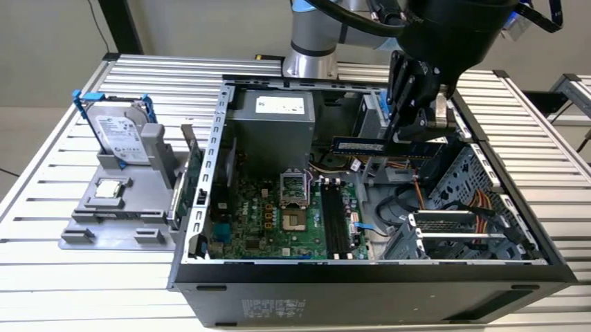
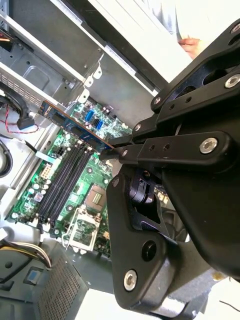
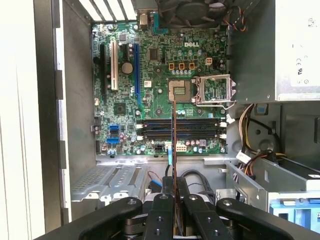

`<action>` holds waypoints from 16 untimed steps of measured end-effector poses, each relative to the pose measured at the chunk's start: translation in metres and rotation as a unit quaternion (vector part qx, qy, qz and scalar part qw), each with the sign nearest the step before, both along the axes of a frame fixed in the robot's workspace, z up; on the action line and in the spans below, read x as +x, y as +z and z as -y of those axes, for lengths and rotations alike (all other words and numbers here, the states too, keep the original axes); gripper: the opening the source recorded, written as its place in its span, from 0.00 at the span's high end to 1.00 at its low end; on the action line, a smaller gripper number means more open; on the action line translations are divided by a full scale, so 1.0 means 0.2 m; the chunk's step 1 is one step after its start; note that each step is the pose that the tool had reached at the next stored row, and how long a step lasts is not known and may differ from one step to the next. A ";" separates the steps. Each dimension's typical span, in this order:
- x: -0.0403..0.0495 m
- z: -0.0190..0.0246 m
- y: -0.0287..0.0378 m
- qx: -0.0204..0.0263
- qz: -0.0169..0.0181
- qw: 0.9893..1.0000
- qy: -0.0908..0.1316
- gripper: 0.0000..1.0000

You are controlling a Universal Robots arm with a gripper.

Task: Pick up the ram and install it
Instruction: 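Insert the ram into the slot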

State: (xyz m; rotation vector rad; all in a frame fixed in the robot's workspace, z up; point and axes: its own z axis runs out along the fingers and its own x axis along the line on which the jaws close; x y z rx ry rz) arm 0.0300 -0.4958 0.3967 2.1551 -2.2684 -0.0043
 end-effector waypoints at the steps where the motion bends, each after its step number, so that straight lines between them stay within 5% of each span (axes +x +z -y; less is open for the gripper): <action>1: 0.000 0.000 0.000 0.000 0.000 1.000 -0.003 1.00; 8: 0.000 0.000 -0.001 0.000 0.000 0.999 -0.032 1.00; 16: 0.000 0.000 -0.002 0.000 0.000 0.998 -0.070 1.00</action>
